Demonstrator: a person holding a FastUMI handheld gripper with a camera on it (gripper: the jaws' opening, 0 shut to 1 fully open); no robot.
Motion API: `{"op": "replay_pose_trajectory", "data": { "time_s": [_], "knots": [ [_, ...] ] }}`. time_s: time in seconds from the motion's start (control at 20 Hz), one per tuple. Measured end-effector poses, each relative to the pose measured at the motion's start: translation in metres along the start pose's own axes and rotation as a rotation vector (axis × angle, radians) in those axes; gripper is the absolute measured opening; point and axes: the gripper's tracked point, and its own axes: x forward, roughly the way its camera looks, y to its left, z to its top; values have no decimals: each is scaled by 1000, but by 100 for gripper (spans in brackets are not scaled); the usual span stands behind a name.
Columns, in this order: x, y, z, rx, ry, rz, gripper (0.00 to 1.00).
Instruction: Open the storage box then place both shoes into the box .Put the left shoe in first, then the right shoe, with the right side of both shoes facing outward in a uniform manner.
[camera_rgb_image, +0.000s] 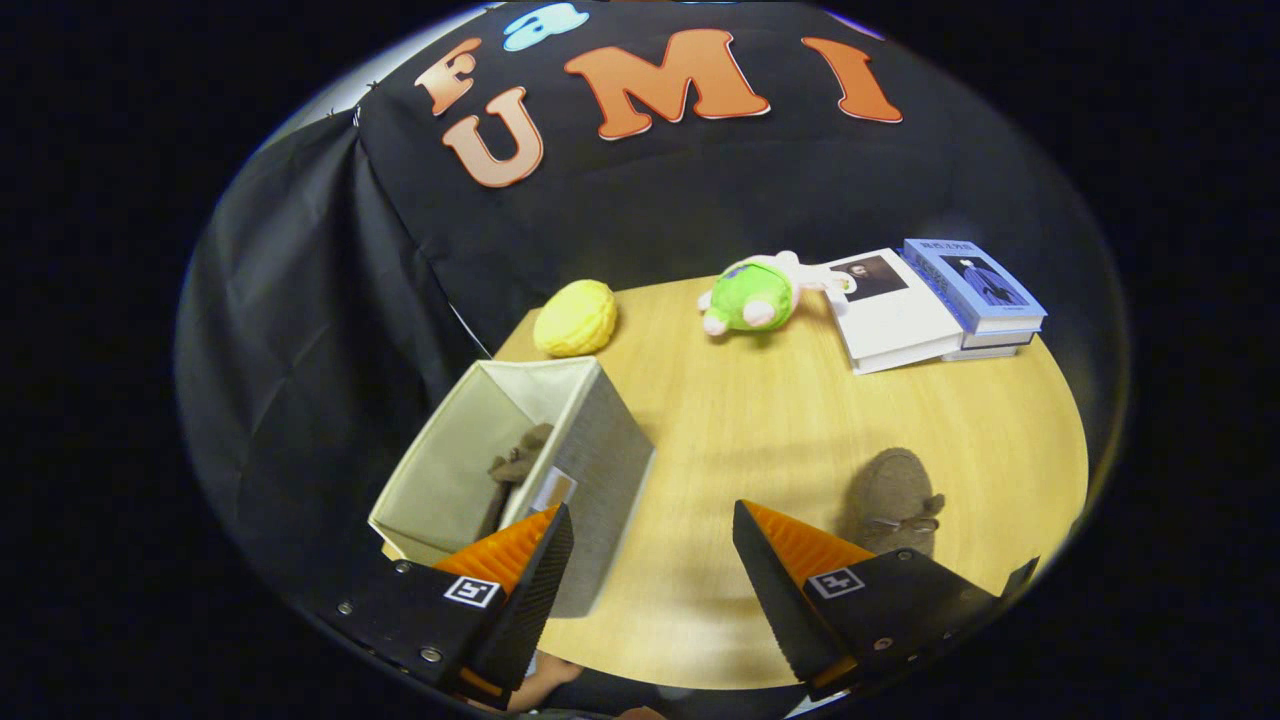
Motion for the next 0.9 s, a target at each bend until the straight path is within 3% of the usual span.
{"op": "replay_pose_trajectory", "data": {
  "time_s": [0.35, 0.5, 0.9],
  "knots": [
    [-14, -94, -29, 32, 11, -124, 96],
    [-19, -115, -41, 58, 32, -112, 96],
    [0, -166, -81, 51, 87, -187, 94]
  ]
}}
